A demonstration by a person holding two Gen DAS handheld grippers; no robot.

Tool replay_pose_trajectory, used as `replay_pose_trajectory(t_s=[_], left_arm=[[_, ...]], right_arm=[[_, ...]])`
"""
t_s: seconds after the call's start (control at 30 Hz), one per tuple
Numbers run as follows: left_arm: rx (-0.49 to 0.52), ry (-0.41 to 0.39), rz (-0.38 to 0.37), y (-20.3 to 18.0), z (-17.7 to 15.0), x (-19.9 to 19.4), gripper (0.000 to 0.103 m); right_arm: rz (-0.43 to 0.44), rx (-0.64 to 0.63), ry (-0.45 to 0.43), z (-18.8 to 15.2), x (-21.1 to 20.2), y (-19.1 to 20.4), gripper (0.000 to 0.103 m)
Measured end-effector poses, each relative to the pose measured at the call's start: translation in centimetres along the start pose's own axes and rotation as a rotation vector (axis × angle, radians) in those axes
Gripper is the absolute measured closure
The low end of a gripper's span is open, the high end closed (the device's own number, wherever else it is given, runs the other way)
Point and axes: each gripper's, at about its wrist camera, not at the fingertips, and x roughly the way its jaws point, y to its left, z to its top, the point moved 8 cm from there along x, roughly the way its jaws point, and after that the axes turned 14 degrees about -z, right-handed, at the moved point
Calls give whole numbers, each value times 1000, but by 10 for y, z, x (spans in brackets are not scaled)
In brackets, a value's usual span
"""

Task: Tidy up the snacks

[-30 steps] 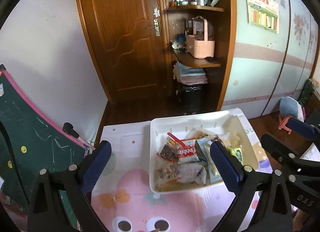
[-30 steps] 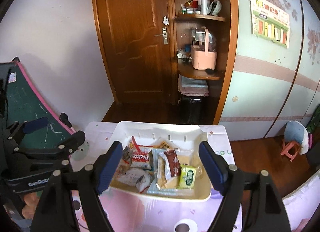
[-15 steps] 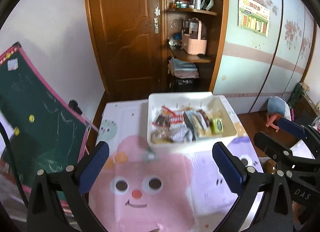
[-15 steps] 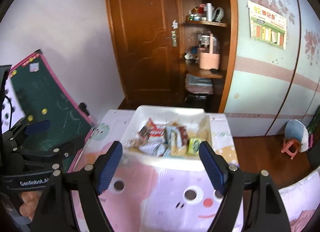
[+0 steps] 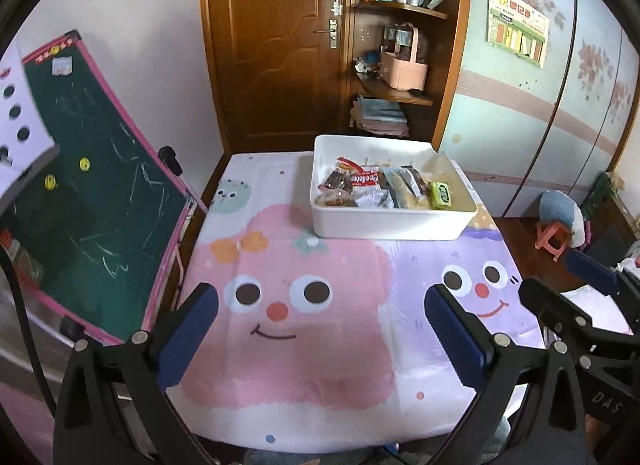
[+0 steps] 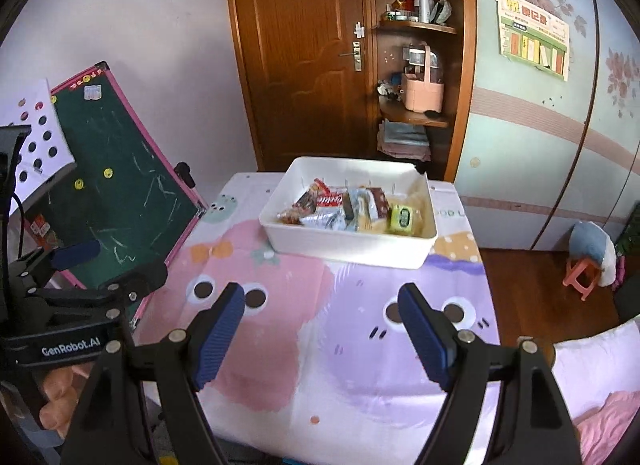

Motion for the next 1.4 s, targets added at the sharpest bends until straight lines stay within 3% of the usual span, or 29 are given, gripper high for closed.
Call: replay_pose_trajectory(t_s=[0.13,0.5,1.4], left_arm=[[-10,10,3,-2,-22,2,0],[-33,66,15,-1,-34,21,0],[-33,115,12,-5,-42,38,0]], right_arm=[[17,3,38,-19,7,2,23],[34,19,86,-41,21,4,23],[-1,36,69,-42,31,-7,23]])
